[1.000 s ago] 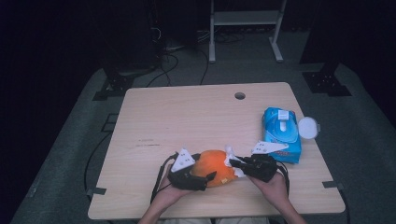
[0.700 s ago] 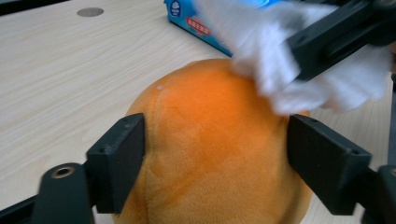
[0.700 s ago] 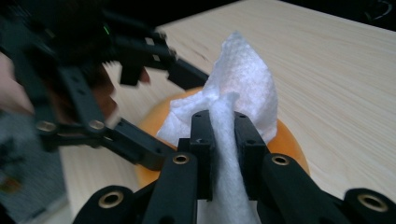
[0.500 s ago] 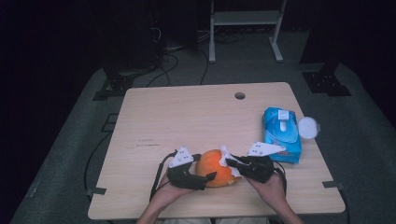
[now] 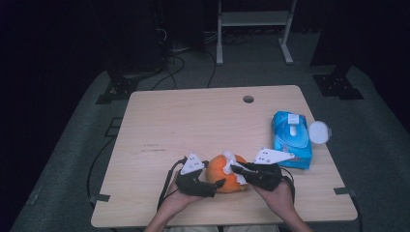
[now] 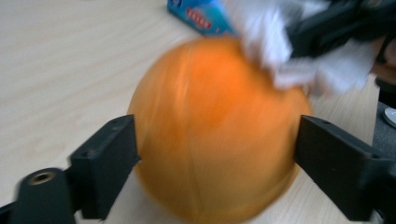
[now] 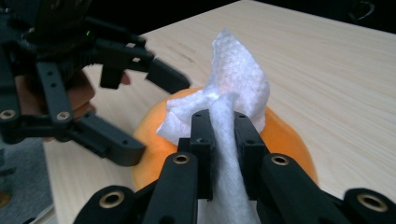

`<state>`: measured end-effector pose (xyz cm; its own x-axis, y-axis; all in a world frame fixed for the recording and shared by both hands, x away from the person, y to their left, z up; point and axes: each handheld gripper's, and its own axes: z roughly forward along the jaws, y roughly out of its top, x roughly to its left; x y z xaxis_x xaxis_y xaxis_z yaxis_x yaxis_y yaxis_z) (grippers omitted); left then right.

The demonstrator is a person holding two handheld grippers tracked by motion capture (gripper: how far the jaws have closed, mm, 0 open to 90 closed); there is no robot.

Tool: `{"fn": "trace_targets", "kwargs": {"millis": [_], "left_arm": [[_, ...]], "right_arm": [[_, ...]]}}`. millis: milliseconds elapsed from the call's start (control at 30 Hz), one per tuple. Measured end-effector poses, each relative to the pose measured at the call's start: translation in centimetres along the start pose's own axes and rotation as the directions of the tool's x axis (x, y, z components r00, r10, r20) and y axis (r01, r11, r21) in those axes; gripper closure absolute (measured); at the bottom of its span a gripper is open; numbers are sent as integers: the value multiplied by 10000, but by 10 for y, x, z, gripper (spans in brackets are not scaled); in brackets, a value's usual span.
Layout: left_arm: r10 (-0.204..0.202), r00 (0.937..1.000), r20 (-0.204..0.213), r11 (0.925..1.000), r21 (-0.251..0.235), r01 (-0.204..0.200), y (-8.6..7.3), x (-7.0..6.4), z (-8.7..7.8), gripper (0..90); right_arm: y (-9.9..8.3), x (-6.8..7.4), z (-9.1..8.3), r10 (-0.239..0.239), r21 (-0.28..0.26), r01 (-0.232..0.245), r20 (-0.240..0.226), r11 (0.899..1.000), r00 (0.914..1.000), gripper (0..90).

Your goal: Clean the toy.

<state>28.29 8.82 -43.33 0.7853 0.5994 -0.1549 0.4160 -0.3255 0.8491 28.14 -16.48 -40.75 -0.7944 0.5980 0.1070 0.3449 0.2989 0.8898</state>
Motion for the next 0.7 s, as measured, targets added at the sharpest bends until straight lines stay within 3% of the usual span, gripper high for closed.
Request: {"fn": "trace_targets", "kwargs": {"millis": [33,133,167,200,233,300,367,400,433,467,500,600,633,667,700], "left_arm": [[-129,9999,53,9998,124,128,-1,1,2,128],[564,9979,-327,9984,30,-564,-1,-5,3,259],[564,9979,-327,9984,30,-564,-1,-5,3,286],[821,9961,-339,9965,-148,-826,1,-7,-1,298],[842,9961,-272,9960,-287,-849,3,-7,-3,302],[679,9976,-114,9965,-476,-683,3,-6,-3,285],[447,9990,-1,9978,-483,-446,2,-5,-1,198],[123,9999,-66,9999,-14,-123,0,-3,6,153],[-106,9999,-9,9998,147,106,-2,-2,9,123],[-365,9993,94,9992,170,363,-3,-1,12,129],[-365,9993,72,9993,117,364,-4,-1,12,158],[212,9994,-268,9997,-80,-214,-2,-6,9,290],[212,9994,-268,9997,-80,-214,-2,-6,9,315],[748,9961,-479,9970,-164,-756,0,-11,7,331],[1045,9925,-641,9943,-122,-1055,1,-14,6,345]], "right_arm": [[0,-1,-1,76,-30,-76,5,10000,10000,802],[1,12,3,-346,36,347,-170,9994,9993,800],[3,17,3,-593,34,593,-180,9982,9981,800],[5,18,3,-824,41,824,-73,9966,9966,800],[7,17,2,-836,15,836,24,9965,9965,801],[7,7,-3,-441,-39,442,202,9990,9988,801],[5,1,-4,-285,-26,286,275,9996,9992,802],[0,-7,-5,40,-4,-40,321,10000,9995,802],[-1,-10,-6,179,-52,-178,273,9998,9995,802],[0,-9,-6,199,-32,-199,274,9998,9994,802],[1,-6,-6,53,-38,-52,334,10000,9994,802],[3,10,-2,-306,-69,306,-23,9995,9995,802],[3,10,-2,-306,-69,306,-23,9995,9995,802],[4,23,2,-572,-107,567,-575,9983,9967,803],[5,28,5,-934,-11,935,-495,9956,9944,804]]}}
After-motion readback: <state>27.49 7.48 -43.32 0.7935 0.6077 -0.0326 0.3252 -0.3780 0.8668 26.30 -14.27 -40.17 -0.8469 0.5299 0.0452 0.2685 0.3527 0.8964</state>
